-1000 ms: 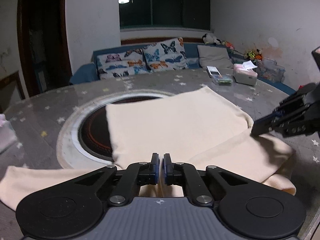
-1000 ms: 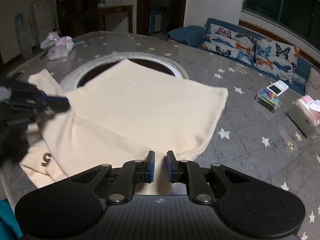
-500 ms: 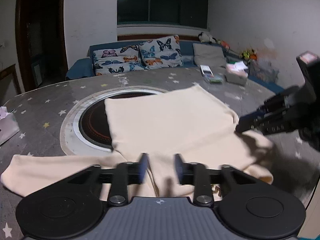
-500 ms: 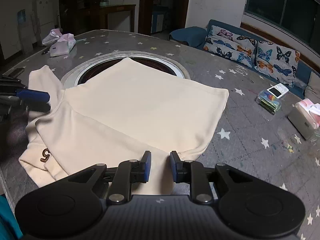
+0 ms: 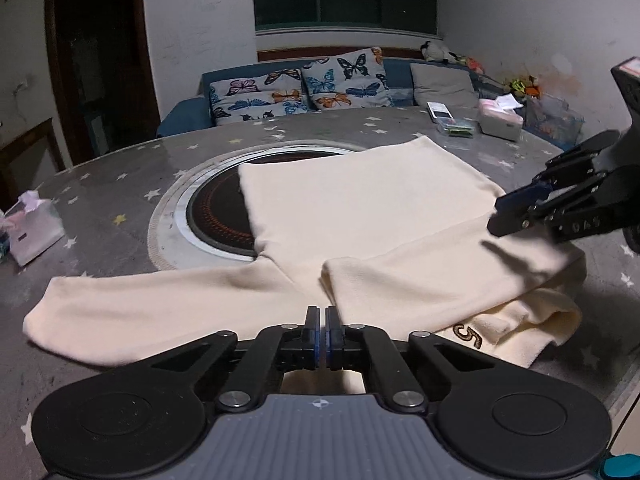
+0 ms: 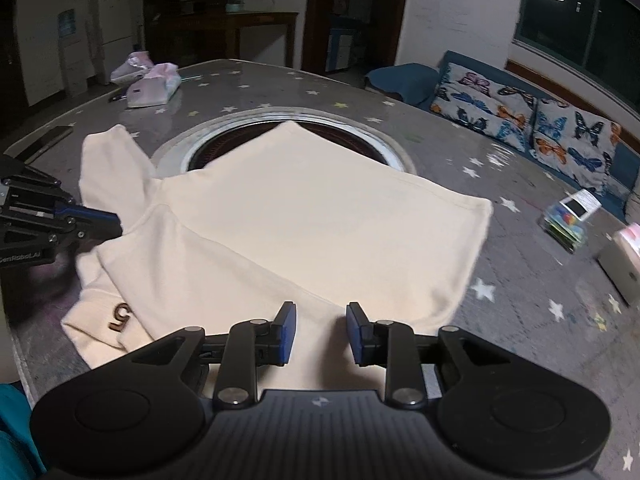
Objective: Fold clothes
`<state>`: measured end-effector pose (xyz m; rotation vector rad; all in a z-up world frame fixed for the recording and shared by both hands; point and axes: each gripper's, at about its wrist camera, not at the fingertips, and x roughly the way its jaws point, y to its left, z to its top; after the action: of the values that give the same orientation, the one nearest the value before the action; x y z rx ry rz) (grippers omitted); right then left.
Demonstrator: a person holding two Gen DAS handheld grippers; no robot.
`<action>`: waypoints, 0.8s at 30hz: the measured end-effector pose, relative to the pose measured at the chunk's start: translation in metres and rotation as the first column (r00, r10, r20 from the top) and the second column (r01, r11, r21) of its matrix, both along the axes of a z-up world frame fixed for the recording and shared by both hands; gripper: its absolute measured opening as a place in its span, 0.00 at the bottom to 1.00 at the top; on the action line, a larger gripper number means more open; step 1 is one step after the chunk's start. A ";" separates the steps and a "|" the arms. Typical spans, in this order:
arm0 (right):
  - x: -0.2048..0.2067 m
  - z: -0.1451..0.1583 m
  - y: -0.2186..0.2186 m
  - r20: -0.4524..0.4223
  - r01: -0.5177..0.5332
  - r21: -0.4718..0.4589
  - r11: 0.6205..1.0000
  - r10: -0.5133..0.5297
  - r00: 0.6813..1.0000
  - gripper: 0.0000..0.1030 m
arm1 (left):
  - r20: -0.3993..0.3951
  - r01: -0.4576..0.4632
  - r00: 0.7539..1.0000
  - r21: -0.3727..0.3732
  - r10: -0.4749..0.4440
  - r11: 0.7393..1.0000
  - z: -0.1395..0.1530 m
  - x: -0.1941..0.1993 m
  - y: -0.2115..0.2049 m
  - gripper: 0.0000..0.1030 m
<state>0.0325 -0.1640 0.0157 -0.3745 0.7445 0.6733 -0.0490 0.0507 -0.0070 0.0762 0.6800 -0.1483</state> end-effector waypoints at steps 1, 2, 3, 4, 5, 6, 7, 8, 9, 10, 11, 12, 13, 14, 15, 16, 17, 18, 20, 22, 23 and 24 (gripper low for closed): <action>-0.001 0.000 0.005 -0.002 -0.014 0.001 1.000 0.014 1.000 0.26 | -0.002 -0.002 1.000 -0.009 0.002 1.000 0.001 -0.001 0.002 0.03; -0.001 0.001 0.009 -0.002 -0.027 0.002 1.000 0.027 1.000 0.26 | 0.003 -0.001 1.000 -0.011 0.001 1.000 0.002 -0.002 0.002 0.05; -0.002 0.002 0.016 0.002 -0.043 0.002 0.999 0.043 0.999 0.26 | 0.012 -0.004 1.000 -0.012 0.004 1.000 0.004 -0.002 0.003 0.05; -0.003 0.002 0.024 0.006 -0.059 0.001 0.998 0.059 0.998 0.26 | 0.020 -0.010 1.000 -0.015 0.010 1.000 0.006 -0.003 0.005 0.06; -0.004 0.002 0.030 0.005 -0.072 0.001 0.997 0.072 0.997 0.26 | 0.026 -0.019 0.999 -0.019 0.020 1.000 0.007 -0.004 0.008 0.06; -0.004 0.002 0.037 0.003 -0.085 0.002 0.996 0.085 0.996 0.25 | 0.031 -0.032 0.999 -0.024 0.033 0.999 0.008 -0.003 0.012 0.06; -0.004 0.001 0.043 0.002 -0.097 0.002 0.995 0.097 0.995 0.25 | 0.036 -0.045 0.998 -0.030 0.046 0.999 0.009 -0.003 0.015 0.11; -0.005 0.001 0.050 0.000 -0.109 0.003 0.994 0.109 0.994 0.25 | 0.040 -0.060 0.997 -0.036 0.062 0.998 0.010 -0.003 0.019 0.22; -0.005 0.000 0.056 -0.001 -0.122 0.003 0.993 0.122 0.993 0.25 | 0.047 -0.079 0.996 -0.041 0.081 0.996 0.010 -0.003 0.024 0.29; -0.006 -0.001 0.064 -0.004 -0.138 0.002 0.990 0.138 0.990 0.23 | 0.054 -0.097 0.994 -0.045 0.099 0.994 0.011 -0.004 0.029 0.39; -0.007 -0.002 0.071 -0.006 -0.154 0.000 0.988 0.154 0.988 0.21 | 0.060 -0.110 0.992 -0.048 0.112 0.993 0.012 -0.004 0.033 0.46; -0.009 -0.004 0.078 -0.009 -0.170 -0.002 0.985 0.170 0.985 0.20 | 0.067 -0.121 0.990 -0.051 0.124 0.991 0.012 -0.005 0.038 0.46; -0.010 -0.005 0.085 -0.011 -0.181 -0.005 0.983 0.181 0.983 0.20 | 0.072 -0.132 0.988 -0.056 0.136 0.990 0.013 -0.006 0.042 0.50; -0.011 -0.007 0.091 -0.012 -0.191 -0.008 0.982 0.191 0.982 0.20 | 0.074 -0.145 0.986 -0.063 0.149 0.987 0.013 -0.006 0.047 0.56; -0.014 -0.008 0.096 -0.006 -0.200 -0.014 0.980 0.200 0.980 0.20 | 0.077 -0.159 0.983 -0.069 0.164 0.985 0.013 -0.007 0.051 0.59; -0.016 -0.010 0.101 0.000 -0.209 -0.020 0.978 0.209 0.978 0.20 | 0.079 -0.173 0.981 -0.076 0.179 0.982 0.013 -0.007 0.056 0.65; -0.017 -0.008 0.104 0.006 -0.215 -0.020 0.976 0.215 0.977 0.20 | 0.081 -0.185 0.978 -0.080 0.192 0.979 0.013 -0.008 0.060 0.70; -0.018 -0.007 0.107 0.011 -0.221 -0.019 0.975 0.221 0.975 0.20 | 0.085 -0.195 0.976 -0.083 0.202 0.977 0.013 -0.009 0.064 0.72; -0.021 -0.004 0.112 0.021 -0.233 -0.017 0.972 0.233 0.972 0.20 | 0.095 -0.223 0.968 -0.085 0.231 0.971 0.014 -0.010 0.074 0.79; -0.022 -0.001 0.113 0.028 -0.232 -0.008 0.973 0.232 0.972 0.20 | 0.105 -0.254 0.959 -0.091 0.263 0.963 0.015 -0.011 0.084 0.80; -0.022 0.001 0.113 0.031 -0.232 -0.009 0.973 0.232 0.972 0.20 | 0.107 -0.273 0.953 -0.097 0.282 0.957 0.016 -0.012 0.089 0.80; -0.024 0.001 0.114 0.031 -0.238 -0.016 0.971 0.238 0.971 0.20 | 0.108 -0.293 0.947 -0.101 0.303 0.951 0.017 -0.012 0.095 0.80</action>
<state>0.0090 -0.0504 0.0167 -0.4900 0.6784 0.8868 -0.0609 0.1455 0.0099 -0.0984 0.5542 0.1188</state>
